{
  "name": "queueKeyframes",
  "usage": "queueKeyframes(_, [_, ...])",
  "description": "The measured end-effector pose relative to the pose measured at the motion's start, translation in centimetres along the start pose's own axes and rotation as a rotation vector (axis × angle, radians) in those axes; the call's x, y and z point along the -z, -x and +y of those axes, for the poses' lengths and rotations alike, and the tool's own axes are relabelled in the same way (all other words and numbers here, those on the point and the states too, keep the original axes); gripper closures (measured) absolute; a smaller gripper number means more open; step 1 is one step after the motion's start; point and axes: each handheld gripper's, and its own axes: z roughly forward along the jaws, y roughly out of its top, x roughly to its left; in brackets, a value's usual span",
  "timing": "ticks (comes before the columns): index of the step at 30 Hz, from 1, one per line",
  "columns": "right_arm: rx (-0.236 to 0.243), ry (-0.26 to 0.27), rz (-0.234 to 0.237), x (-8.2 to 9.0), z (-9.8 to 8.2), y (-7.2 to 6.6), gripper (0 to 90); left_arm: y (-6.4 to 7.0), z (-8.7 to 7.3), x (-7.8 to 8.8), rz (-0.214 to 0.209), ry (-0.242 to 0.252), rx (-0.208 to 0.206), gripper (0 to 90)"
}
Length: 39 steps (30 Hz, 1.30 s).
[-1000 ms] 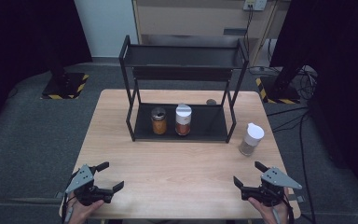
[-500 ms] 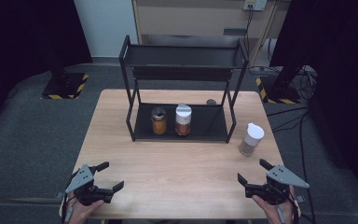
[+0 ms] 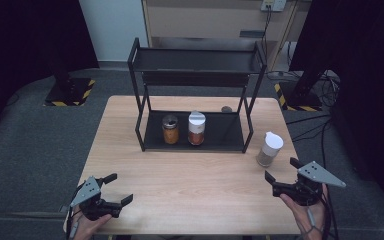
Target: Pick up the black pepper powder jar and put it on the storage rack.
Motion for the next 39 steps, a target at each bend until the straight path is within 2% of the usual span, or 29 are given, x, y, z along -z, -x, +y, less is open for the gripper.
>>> queueKeyframes(8, [-0.009,-0.012,-0.025,-1.1,1.2,1.1,3.6,0.0,0.0,0.0,-0.002,-0.002,0.001,1.6])
queueKeyframes(21, [-0.024,-0.059,-0.061,-5.0,2.3,3.0,3.8,0.0,0.0,0.0,-0.001,0.0,0.0,1.6])
queueKeyframes(26, [-0.062,-0.076,-0.073,-6.8,2.1,4.2,3.9,0.0,0.0,0.0,-0.002,-0.001,0.001,1.6])
queueKeyframes(28, [-0.047,-0.092,-0.09,-7.7,2.0,4.2,4.2,0.0,0.0,0.0,-0.001,-0.001,0.0,1.6])
queueKeyframes(31, [-0.06,-0.104,-0.095,-8.6,1.9,4.5,4.2,0.0,0.0,0.0,0.0,0.0,0.002,1.5])
queueKeyframes(36, [-0.053,-0.121,-0.111,-9.9,1.7,4.7,5.2,0.0,0.0,0.0,-0.001,-0.001,0.0,1.5])
queueKeyframes(39, [-0.075,-0.131,-0.11,-10.5,1.5,5.0,6.0,0.0,0.0,0.0,-0.001,-0.002,0.0,1.5])
